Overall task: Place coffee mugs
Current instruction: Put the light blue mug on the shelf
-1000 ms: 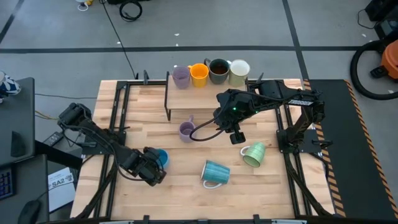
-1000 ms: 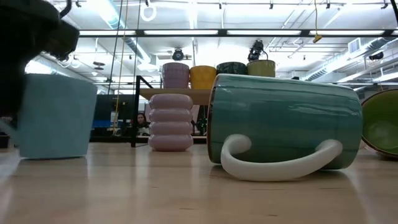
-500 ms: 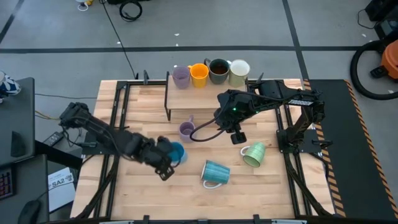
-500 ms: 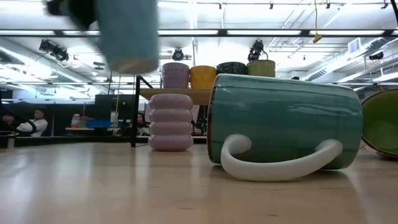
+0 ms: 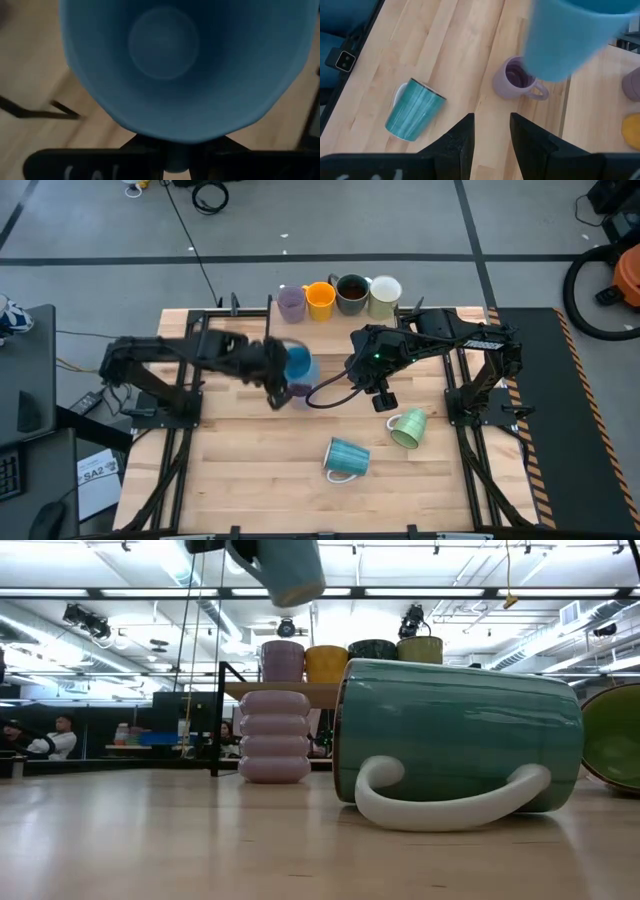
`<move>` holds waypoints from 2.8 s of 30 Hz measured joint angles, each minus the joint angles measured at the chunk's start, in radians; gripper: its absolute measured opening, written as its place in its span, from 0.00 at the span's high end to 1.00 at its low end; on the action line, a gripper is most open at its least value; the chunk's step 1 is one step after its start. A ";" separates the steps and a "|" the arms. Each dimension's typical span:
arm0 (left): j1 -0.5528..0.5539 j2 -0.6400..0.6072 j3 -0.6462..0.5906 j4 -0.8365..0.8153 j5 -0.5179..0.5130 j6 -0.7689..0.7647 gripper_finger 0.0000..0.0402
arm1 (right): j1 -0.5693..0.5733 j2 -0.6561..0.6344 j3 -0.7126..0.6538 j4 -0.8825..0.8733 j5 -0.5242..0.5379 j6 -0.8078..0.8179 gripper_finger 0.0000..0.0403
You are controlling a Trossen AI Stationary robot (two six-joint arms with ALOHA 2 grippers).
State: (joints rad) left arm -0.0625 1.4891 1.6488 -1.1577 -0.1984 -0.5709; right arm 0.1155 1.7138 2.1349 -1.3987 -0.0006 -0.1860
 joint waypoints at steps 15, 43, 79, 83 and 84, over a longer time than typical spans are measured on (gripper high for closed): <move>0.337 0.003 0.012 -0.069 0.069 0.197 0.87 | 0.000 0.000 0.000 -0.001 0.000 0.000 0.68; 0.416 0.195 0.012 -0.093 0.069 0.207 0.86 | 0.000 0.000 0.000 -0.001 0.000 0.008 0.68; 0.430 0.193 0.012 -0.113 0.061 0.192 0.61 | 0.000 0.000 0.000 -0.001 0.000 0.007 0.68; 0.428 0.183 0.012 -0.112 0.065 0.192 0.61 | 0.000 0.000 0.000 -0.002 0.000 0.007 0.68; 0.428 0.178 0.014 -0.114 0.065 0.193 0.61 | 0.000 0.000 0.000 -0.002 0.000 0.007 0.68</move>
State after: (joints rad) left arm 0.3656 1.6673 1.6623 -1.2719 -0.1337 -0.3782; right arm 0.1155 1.7138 2.1353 -1.4002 -0.0006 -0.1787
